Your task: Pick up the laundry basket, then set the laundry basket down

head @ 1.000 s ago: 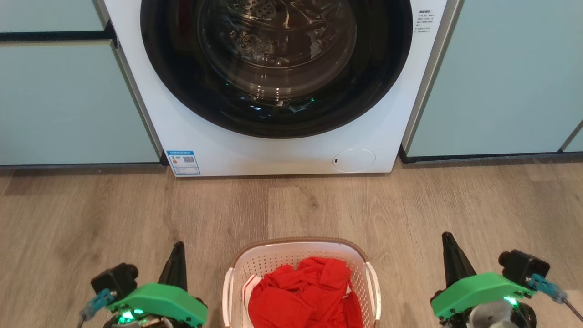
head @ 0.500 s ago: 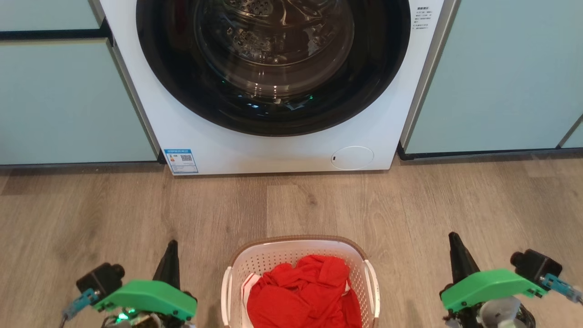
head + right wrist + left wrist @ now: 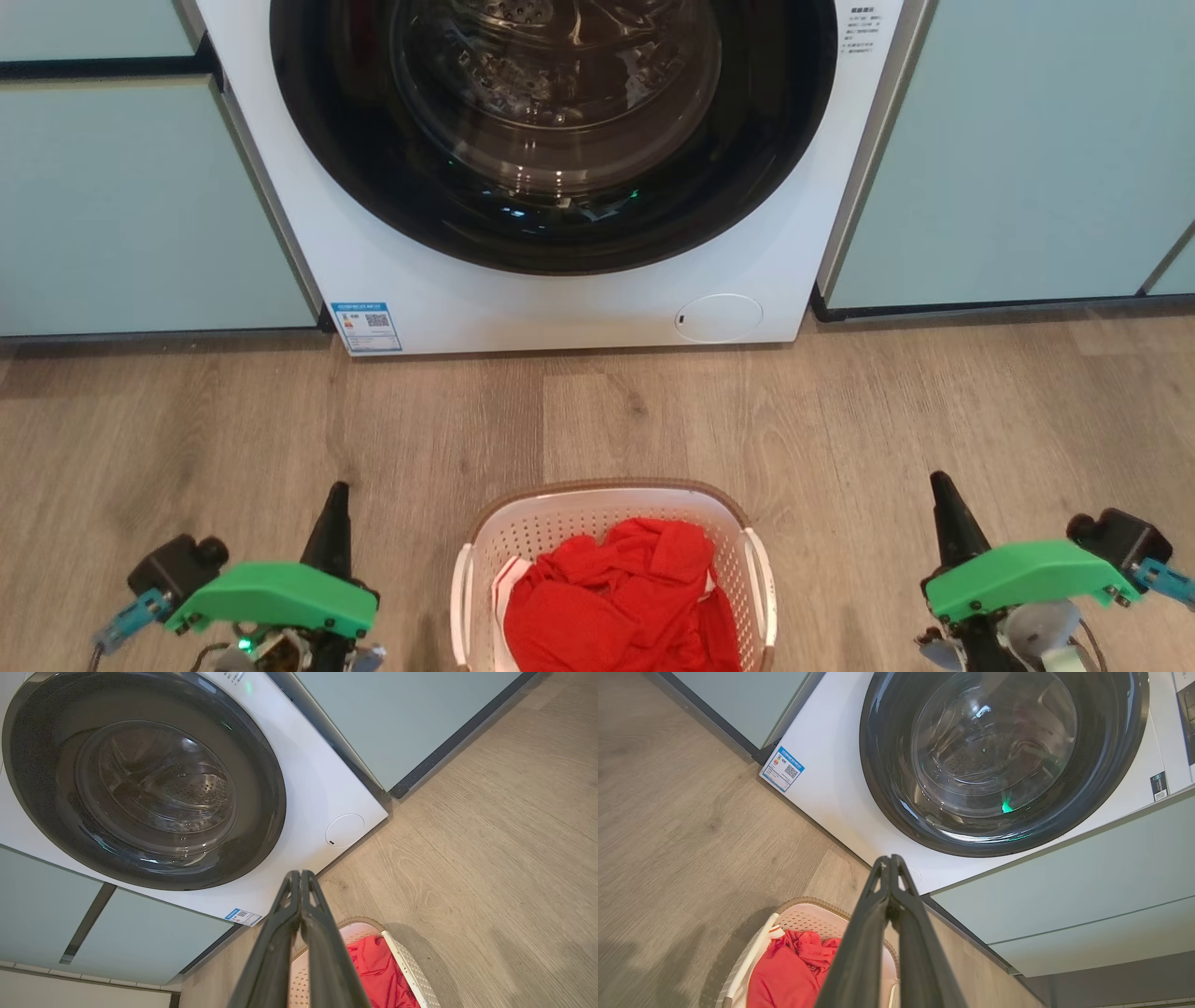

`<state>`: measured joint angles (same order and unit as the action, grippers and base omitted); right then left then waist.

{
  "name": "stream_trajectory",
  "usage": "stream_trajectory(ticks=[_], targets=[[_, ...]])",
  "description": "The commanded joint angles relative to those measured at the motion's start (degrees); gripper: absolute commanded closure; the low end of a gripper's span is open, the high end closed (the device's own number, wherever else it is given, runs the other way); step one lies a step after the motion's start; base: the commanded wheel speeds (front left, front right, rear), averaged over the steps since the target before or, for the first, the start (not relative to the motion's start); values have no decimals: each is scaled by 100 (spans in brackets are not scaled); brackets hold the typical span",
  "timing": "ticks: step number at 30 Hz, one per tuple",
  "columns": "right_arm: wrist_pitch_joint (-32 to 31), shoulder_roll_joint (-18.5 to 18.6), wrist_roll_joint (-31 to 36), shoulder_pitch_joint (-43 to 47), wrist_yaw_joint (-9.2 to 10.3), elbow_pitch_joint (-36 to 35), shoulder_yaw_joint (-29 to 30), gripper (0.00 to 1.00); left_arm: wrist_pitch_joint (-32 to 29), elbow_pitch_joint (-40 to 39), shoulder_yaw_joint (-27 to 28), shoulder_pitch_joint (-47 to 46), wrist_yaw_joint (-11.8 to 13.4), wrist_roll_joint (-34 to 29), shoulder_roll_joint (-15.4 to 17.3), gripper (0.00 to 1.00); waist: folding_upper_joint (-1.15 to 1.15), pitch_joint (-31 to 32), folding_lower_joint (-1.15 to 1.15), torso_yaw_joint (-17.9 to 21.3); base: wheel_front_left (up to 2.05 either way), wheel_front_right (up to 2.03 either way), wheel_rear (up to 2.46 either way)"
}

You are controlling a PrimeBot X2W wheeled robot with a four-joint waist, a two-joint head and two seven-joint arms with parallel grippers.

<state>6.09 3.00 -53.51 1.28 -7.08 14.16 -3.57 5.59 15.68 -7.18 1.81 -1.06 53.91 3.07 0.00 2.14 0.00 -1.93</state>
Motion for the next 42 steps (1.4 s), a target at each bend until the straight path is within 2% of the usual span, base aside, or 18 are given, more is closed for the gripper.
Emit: stream_trajectory(ticks=[1, 42], targets=[[-20, 99, -145, -350, -20, -149, 5, 100, -22, -177, 151, -363, -53, 132, 52, 100, 0, -4, 0, 3, 0, 0, 0], [-693, 107, -2507, -582, -33, -72, 513, 100, -699, -171, 837, -625, -413, 2440, 52, 100, 0, -144, 0, 119, 0, 0, 0]])
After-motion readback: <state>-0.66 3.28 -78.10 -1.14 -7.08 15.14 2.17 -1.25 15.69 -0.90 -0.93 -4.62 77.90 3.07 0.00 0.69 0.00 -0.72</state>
